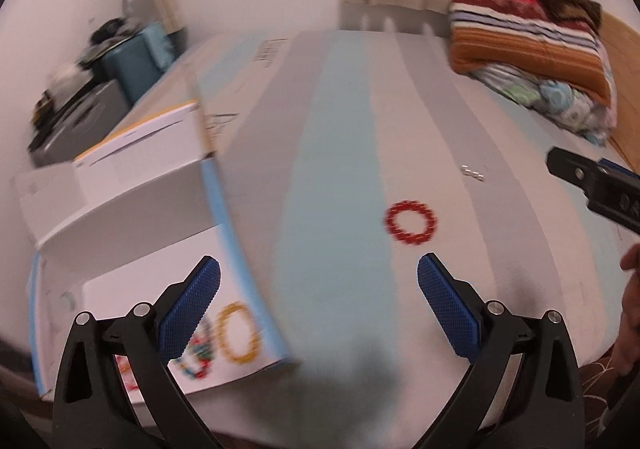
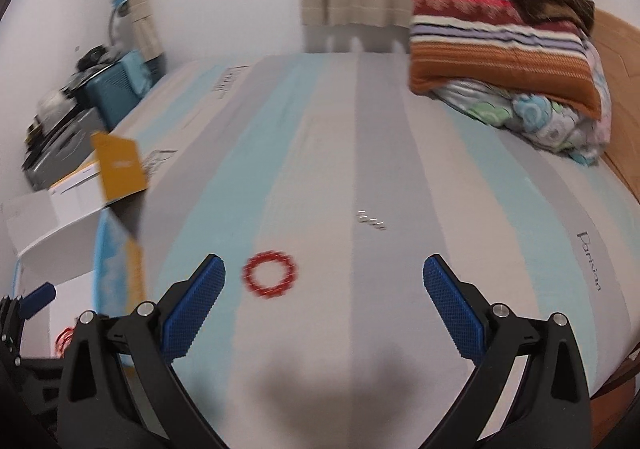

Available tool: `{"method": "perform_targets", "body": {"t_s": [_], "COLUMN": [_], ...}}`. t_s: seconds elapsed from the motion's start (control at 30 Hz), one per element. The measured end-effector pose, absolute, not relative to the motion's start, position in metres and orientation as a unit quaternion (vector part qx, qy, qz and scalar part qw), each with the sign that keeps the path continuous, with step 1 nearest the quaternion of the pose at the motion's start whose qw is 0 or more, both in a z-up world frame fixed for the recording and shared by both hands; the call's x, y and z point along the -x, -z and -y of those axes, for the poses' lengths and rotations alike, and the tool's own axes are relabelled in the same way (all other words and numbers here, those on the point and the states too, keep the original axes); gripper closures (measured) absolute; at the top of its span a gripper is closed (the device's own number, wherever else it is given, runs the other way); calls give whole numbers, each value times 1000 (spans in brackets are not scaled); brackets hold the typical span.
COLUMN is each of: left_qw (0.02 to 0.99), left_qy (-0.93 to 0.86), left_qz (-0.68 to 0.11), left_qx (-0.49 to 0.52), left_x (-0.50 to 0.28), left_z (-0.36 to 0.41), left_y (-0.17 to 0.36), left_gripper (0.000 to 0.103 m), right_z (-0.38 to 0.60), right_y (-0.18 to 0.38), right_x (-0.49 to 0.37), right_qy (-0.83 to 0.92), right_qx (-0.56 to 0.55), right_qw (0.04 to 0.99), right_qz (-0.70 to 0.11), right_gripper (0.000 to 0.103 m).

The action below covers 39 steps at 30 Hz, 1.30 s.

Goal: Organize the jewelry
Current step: 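Withdraw both tools from the box back over the bed, then grasp the red bead bracelet with the left tool while the right tool grasps the pearl string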

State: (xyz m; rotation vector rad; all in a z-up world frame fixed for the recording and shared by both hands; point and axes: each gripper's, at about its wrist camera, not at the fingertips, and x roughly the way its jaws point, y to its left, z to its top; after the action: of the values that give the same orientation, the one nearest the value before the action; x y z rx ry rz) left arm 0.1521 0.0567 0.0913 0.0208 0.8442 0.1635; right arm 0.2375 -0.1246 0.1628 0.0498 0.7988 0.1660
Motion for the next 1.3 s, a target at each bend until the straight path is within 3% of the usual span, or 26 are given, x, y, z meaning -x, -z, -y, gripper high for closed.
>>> {"method": "perform_targets", "body": {"t_s": [0.5,0.67,0.8,0.97,1.2,1.3], "left_qw": [892,891,886,880,881,881], "left_qy": [-43,-48,-57,-58,-57,-50], "left_qz": [-451,-452,-461,-471,-469,-470], "left_qx": [-1,9,3,-9,-4,-8], "left_x": [-270,-292,-305,-310,-314,-314], "left_z": [-17,-25,-31,-30,-31,-27], "left_y": [13,36,56,68,79,76], "left_gripper": [6,6,7,8,13,27], "right_z": [167,162,156,150,153,155], "right_y": [-51,-16,2,23,33,35], "right_x": [-354,-387,-404,-414,-422,-423], "right_qy": [-64,-82,-95,-110,-118,-123], "right_qx": [-4,7,8,13,14,10], "right_qw": [898,887,884,873,871,870], "right_qz": [-436,-455,-458,-474,-476,-477], "right_gripper": [8,17,18,40,56,66]}}
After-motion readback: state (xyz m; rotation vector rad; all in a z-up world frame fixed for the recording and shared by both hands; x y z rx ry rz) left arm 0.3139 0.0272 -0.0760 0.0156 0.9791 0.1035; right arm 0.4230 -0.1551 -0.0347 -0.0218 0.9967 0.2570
